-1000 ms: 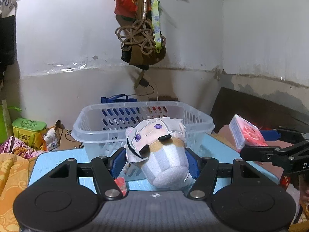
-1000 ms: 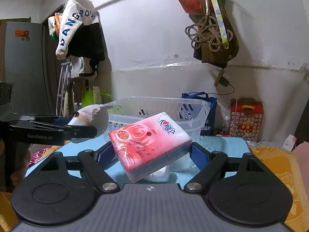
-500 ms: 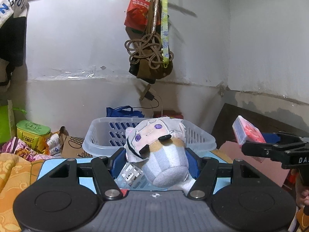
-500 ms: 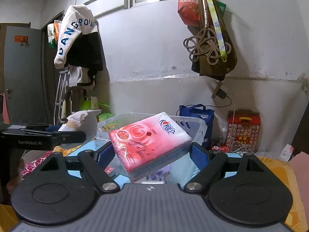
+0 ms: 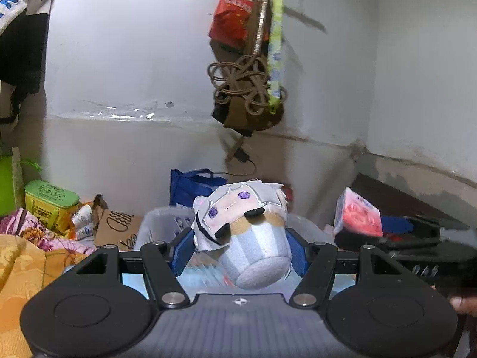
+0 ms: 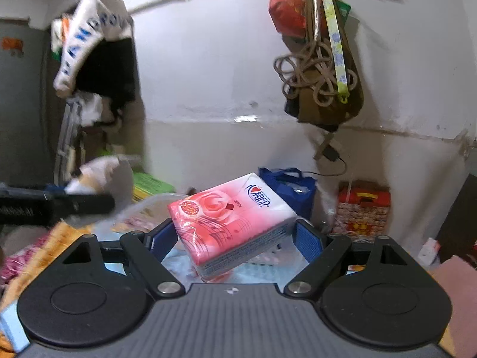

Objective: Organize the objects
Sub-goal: 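Carry the doll and tissue pack over the basket and open both grippers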

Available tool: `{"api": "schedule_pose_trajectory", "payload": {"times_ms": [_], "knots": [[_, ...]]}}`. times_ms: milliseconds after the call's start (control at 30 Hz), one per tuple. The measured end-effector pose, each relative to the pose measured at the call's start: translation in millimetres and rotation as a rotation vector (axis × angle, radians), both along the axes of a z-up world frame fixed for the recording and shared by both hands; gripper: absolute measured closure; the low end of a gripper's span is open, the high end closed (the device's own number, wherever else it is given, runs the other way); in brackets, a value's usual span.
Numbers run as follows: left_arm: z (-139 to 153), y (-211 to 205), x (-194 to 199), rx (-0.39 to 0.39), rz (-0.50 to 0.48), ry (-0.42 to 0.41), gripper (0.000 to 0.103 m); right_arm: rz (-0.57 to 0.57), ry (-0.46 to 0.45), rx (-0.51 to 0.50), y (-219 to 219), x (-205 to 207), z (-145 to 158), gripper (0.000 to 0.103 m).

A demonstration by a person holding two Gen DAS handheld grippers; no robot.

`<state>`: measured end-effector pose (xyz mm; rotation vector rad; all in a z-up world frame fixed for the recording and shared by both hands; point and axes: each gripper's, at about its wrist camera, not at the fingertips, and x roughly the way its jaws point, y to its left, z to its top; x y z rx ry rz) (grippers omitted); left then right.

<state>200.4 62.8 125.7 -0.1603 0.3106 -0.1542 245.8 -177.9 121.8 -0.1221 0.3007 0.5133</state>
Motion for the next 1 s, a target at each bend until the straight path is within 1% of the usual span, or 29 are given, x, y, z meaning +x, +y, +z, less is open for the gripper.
{"api": "schedule_pose_trajectory", "payload": {"times_ms": [67, 133, 233, 433, 500, 533, 567, 600, 667, 700, 767, 833, 933, 1000], "knots": [[-1, 3, 20, -0.014, 0.017, 0.027, 0.035, -0.015, 0.035, -0.02, 6, 21, -6, 0.017], [-6, 4, 37, -0.027, 0.024, 0.052, 0.035, -0.014, 0.068, -0.012, 7, 33, -13, 0.017], [-13, 0, 54, -0.008, 0.034, 0.082, 0.035, -0.009, 0.104, -0.011, 9, 43, -23, 0.017], [-24, -4, 75, 0.037, 0.063, 0.113, 0.035, 0.009, 0.086, -0.072, 20, 46, -30, 0.017], [-27, -2, 82, 0.044, 0.081, 0.131, 0.034, 0.013, 0.09, -0.063, 21, 52, -29, 0.016], [-28, -2, 85, 0.054, 0.082, 0.138, 0.034, 0.011, 0.085, -0.067, 21, 52, -29, 0.014], [-31, -3, 87, 0.07, 0.089, 0.141, 0.03, -0.01, 0.069, -0.075, 22, 50, -29, 0.005], [-31, -2, 87, 0.077, 0.096, 0.136, 0.018, -0.033, 0.051, -0.084, 24, 49, -29, 0.0], [-30, -1, 81, 0.078, 0.115, 0.106, 0.003, -0.068, 0.002, -0.079, 24, 40, -26, 0.0], [-28, -1, 76, 0.083, 0.129, 0.084, 0.0, -0.074, -0.009, -0.071, 23, 36, -25, 0.0], [-20, 2, 65, 0.071, 0.132, 0.042, 0.0, -0.093, -0.026, -0.052, 20, 29, -21, 0.0], [-14, 4, 52, 0.052, 0.122, 0.011, 0.0, -0.102, -0.04, -0.008, 11, 17, -17, 0.0], [-11, 7, 28, 0.026, 0.089, -0.024, 0.0, -0.046, -0.031, 0.066, -7, -10, -15, 0.0], [-16, 6, 9, 0.028, 0.091, -0.039, 0.0, 0.0, -0.051, 0.094, -18, -34, -17, 0.0]]}}
